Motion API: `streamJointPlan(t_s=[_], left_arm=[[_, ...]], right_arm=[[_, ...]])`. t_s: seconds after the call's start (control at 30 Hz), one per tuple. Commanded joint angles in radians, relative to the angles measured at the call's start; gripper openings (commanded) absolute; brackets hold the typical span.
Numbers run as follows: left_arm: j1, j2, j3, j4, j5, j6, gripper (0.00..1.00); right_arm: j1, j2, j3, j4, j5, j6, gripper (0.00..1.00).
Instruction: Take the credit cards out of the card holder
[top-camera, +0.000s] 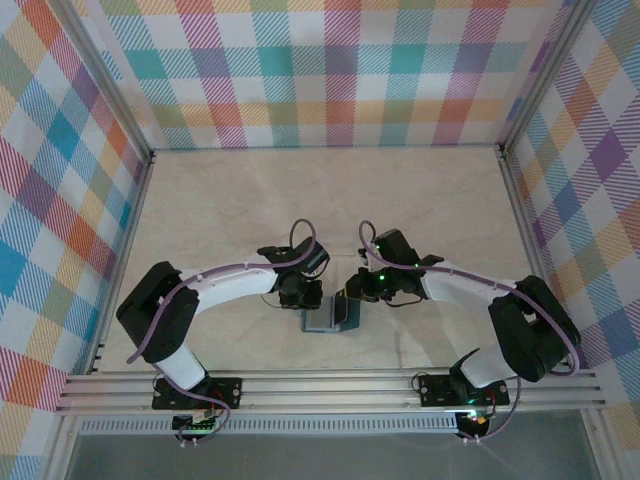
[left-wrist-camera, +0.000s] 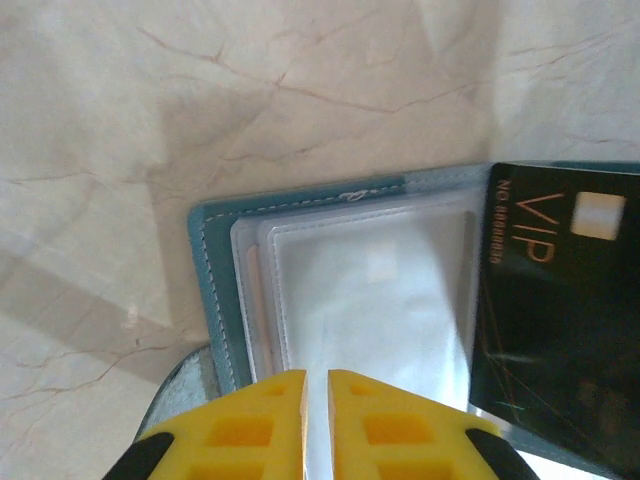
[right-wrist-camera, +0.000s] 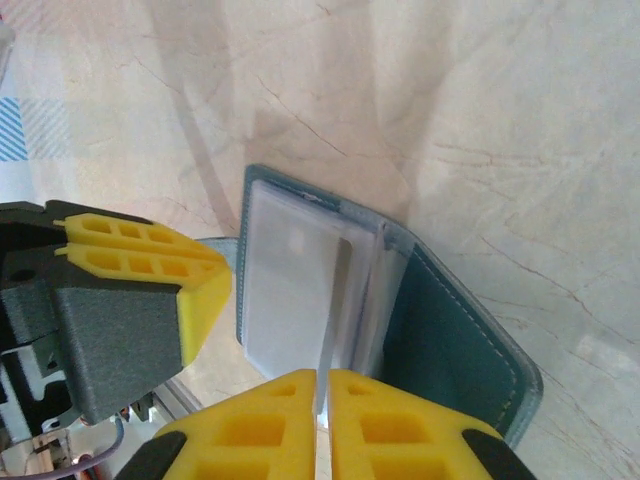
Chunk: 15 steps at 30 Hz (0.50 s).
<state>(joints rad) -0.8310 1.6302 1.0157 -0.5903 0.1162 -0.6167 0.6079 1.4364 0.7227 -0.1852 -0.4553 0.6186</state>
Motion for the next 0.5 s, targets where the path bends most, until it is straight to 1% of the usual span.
streamJointPlan(t_s=[0.0,0.13,0.3,0.47], left_arm=[[-0.009,-0.059,0.038,-0.063,-0.051,-0.006,0.15],[-0.007,-0.07,0.033,-0.064,-0.058,-0.002,0.15],[-0.007,-0.052,0.018,-0.03,-0.011,-0.007,0.15],[-0.007,-0.014,0.022,-0.016,0.014,-0.005,0.15]], right_arm=[[-0.007,-0.041,0.06,-0.104,0.054,-0.102,0.11],[-0.012,-0.025,0.112,-0.167,0.071,-0.145,0.12],[-0.013,0.035,0.146,-0.224,0.069,-0.084,0.16],[-0.012,0.054,0.122,-0.228,0.04,-0.022,0.2]])
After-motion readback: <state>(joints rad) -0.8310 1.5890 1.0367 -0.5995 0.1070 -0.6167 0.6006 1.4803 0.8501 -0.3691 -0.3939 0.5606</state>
